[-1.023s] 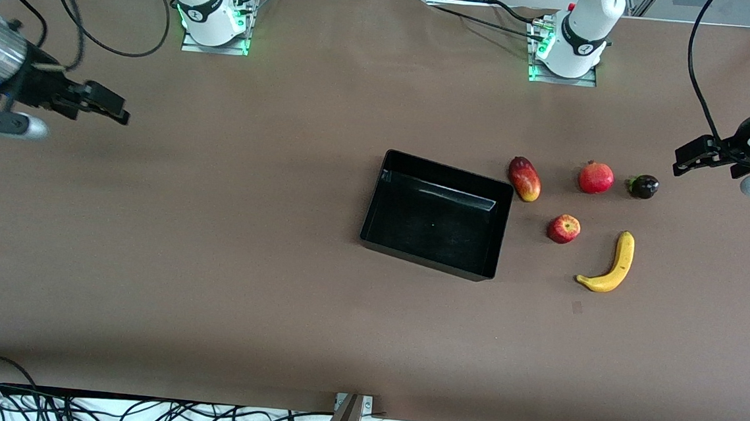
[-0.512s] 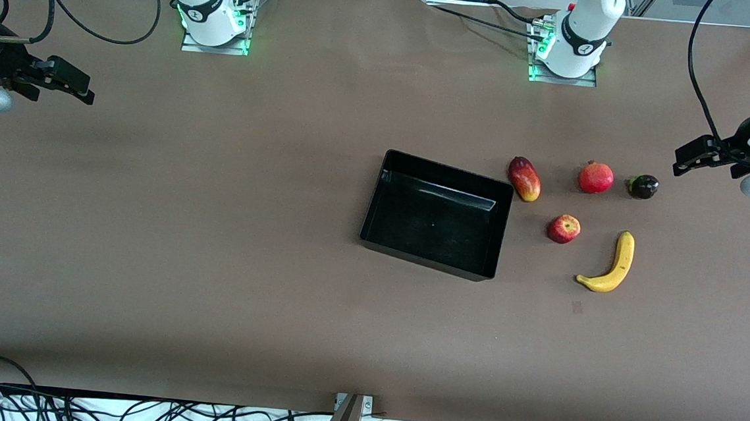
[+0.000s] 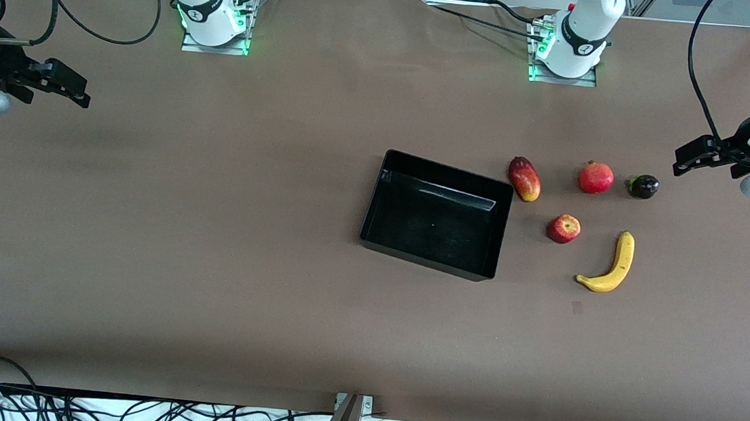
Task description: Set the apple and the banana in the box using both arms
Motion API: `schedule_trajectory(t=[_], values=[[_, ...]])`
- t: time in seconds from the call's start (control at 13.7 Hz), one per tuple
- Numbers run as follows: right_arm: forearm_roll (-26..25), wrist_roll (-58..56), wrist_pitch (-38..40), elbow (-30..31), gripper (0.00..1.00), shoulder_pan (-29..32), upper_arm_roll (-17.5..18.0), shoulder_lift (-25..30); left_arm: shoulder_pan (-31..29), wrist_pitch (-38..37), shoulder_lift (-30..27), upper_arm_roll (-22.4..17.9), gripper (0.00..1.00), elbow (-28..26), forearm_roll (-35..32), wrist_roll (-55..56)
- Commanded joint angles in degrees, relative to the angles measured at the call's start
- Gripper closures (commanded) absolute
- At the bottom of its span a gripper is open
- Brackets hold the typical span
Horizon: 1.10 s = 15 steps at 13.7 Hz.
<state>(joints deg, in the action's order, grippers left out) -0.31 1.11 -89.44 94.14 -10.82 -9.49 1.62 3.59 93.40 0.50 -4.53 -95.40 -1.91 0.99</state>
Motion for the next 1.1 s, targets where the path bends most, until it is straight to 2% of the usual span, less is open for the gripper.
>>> schedule_trajectory(t=[0.0, 0.51, 0.8, 1.02], values=[[-0.92, -0.59, -0.12, -1.77, 0.0, 0.8, 0.88, -0.74, -0.08, -1.12, 0.64, 0.05, 0.0, 1.54, -1.25, -0.37], [-0.83, -0.06, -0.56, -2.73, 0.0, 0.62, 0.88, -2.58, -0.08, -1.21, 0.64, 0.14, 0.0, 1.54, -1.25, -0.46], [-0.84, -0.41, -4.77, -3.44, 0.0, 0.62, 0.79, -4.25, -0.17, -1.21, 0.64, 0.05, 0.0, 1.45, -1.25, -0.46], [-0.83, -0.23, -4.87, -3.44, 0.0, 0.71, 0.79, -4.25, -0.17, -1.21, 0.64, 0.05, 0.0, 1.45, -1.25, -0.46]])
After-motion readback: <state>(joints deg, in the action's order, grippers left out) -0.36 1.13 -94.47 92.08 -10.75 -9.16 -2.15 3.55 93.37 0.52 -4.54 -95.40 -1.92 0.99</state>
